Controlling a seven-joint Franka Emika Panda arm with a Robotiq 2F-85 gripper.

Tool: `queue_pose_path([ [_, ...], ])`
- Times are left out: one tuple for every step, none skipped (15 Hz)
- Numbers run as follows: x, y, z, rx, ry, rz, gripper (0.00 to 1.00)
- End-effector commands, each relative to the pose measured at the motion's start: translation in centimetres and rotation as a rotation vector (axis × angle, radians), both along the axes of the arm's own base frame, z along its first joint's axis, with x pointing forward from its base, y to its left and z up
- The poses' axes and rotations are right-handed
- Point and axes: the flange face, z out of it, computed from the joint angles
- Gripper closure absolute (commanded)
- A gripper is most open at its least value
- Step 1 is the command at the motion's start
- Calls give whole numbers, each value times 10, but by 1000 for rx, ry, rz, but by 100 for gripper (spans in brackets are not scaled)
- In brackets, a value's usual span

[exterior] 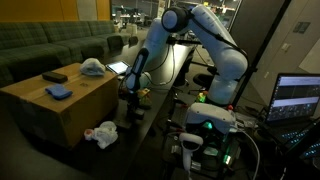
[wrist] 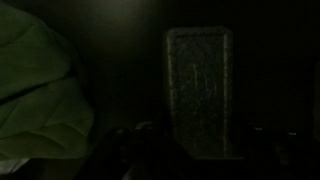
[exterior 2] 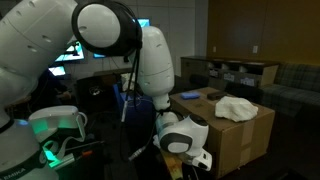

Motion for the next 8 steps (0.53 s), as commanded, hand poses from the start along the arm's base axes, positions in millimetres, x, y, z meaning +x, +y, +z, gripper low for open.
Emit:
queue_pose_path([
  [1,8,6,-3,14,34,66],
  [1,10,7,-5,18,41,67],
  [1,11,11,-8,26,43,68],
  [0,12,15,-7,35,44,68],
  [0,14,22,-6,47,51,68],
  [2,12,30,-1,59,60,68],
  [4,11,41,5,78,69,68],
  [6,10,52,8,97,73,68],
])
